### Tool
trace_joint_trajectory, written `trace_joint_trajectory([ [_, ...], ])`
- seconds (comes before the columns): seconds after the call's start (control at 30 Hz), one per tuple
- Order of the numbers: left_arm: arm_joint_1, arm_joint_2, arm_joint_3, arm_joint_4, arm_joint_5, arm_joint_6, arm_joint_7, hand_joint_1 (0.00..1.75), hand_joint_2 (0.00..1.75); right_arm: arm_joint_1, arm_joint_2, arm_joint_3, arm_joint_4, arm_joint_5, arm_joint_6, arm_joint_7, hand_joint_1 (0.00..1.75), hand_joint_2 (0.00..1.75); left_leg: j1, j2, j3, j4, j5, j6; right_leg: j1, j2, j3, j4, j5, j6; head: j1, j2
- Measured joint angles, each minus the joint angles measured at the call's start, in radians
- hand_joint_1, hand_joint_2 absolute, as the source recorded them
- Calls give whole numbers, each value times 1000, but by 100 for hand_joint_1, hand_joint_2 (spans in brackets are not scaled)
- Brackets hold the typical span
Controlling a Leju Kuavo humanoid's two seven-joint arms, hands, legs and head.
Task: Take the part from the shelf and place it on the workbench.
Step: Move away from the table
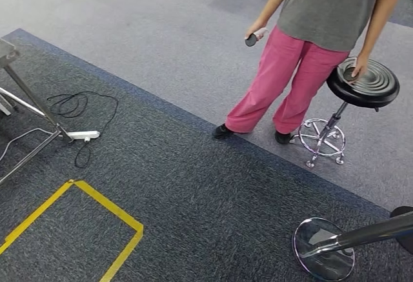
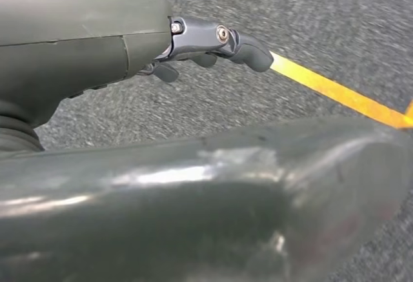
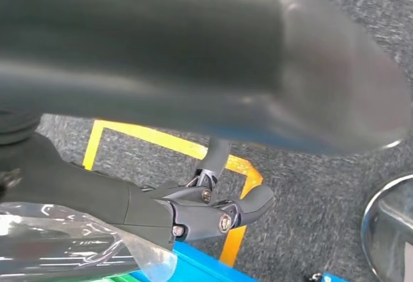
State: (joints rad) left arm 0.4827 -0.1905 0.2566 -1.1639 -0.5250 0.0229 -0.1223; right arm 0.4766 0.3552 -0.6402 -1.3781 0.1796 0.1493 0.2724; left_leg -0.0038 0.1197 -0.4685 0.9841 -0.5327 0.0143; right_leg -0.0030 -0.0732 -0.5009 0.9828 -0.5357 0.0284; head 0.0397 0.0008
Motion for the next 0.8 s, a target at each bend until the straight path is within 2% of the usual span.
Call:
trace_joint_trajectory([
  [0.07,-3,5,-7,0,5,3,3,0,0,4,0,-1,0,0,0,0,0,0,3,9,5,1,-4,-12,-1,22,-3,-3,6,-8,0,0],
  [0.1,-4,8,-11,0,8,6,4,0,0,6,0,-2,-1,0,0,1,0,0,5,-8,4,11,-15,-18,-3,32,-3,-6,10,-13,-2,0],
  [0.13,-4,11,-14,1,14,10,5,0,0,6,0,-3,-1,0,0,1,0,0,8,-34,-6,41,-39,-24,-6,42,-2,-9,15,-19,-3,0],
  [0.2,1,16,-22,2,29,17,9,0,0,4,0,-3,-2,0,0,3,0,0,12,-92,-56,158,-110,-30,-7,65,-5,-10,19,-25,-7,0],
  [0.23,4,19,-27,4,36,21,11,0,0,3,0,-3,-2,0,0,4,0,0,13,-105,-86,225,-140,-31,-6,78,-7,-10,20,-26,-7,0],
  [0.27,6,22,-32,5,44,25,14,0,0,4,0,-2,-2,0,0,5,0,0,13,-110,-108,271,-153,-31,-6,92,-10,-9,20,-26,-7,0],
  [0.3,7,26,-37,6,52,29,17,0,0,4,0,-2,-2,0,0,6,0,0,13,-113,-115,284,-143,-30,-5,106,-10,-8,20,-26,-8,0],
  [0.33,7,30,-43,7,61,35,21,0,0,4,0,-1,-2,0,0,6,0,0,13,-117,-106,256,-114,-27,-5,120,-7,-7,20,-26,-8,0],
  [0.37,7,35,-50,8,70,41,24,0,0,4,0,-1,-2,-1,0,7,0,0,13,-127,-83,198,-71,-24,-5,135,-2,-6,20,-25,-8,0],
  [0.4,8,39,-57,8,78,46,26,0,0,4,0,-1,-2,-1,-1,8,0,0,14,-154,-58,132,-31,-20,-5,148,-3,-3,19,-24,-7,0],
  [0.43,9,43,-63,8,85,50,27,0,0,4,0,0,-2,-2,-1,9,0,0,16,-182,-36,73,-4,-17,-4,162,-3,1,18,-21,-7,0],
  [0.47,11,45,-69,9,89,53,28,0,0,3,0,0,-2,-2,-1,9,0,0,16,-204,-25,37,9,-15,-5,175,-9,5,19,-15,-7,0],
  [0.5,13,48,-74,10,92,55,29,0,0,3,0,1,-3,-2,-1,9,0,0,16,-215,-22,21,10,-13,-6,188,-18,8,22,-9,-6,0],
  [0.57,14,52,-84,11,99,61,32,0,0,7,0,2,-3,-3,-1,10,0,0,16,-195,-24,13,10,-8,-11,207,-34,11,26,5,-6,0],
  [0.6,13,54,-89,11,103,64,33,0,0,10,0,2,-3,-3,-1,10,0,0,17,-181,-23,9,13,-3,-11,193,-42,19,21,9,-5,0],
  [0.63,12,57,-95,11,108,69,35,0,0,10,0,2,-3,-3,-1,10,0,0,18,-166,-22,4,14,3,-10,167,-57,42,5,12,-2,0],
  [0.7,14,61,-105,11,119,77,38,0,0,6,0,3,-4,-4,-1,10,0,0,16,-131,-21,1,14,12,-8,102,-112,153,-56,18,4,0],
  [0.73,16,63,-110,11,123,80,40,0,0,4,0,3,-4,-5,-1,10,0,0,15,-113,-21,1,13,15,-8,87,-147,224,-88,21,6,0],
  [0.77,16,64,-114,12,127,83,41,0,0,4,0,4,-4,-5,-1,10,0,0,14,-96,-21,1,12,15,-9,82,-174,279,-108,24,6,0],
  [0.8,16,65,-117,12,131,84,41,0,0,6,0,5,-3,-5,-1,11,0,0,13,-80,-21,2,12,15,-10,79,-184,302,-108,25,6,0],
])
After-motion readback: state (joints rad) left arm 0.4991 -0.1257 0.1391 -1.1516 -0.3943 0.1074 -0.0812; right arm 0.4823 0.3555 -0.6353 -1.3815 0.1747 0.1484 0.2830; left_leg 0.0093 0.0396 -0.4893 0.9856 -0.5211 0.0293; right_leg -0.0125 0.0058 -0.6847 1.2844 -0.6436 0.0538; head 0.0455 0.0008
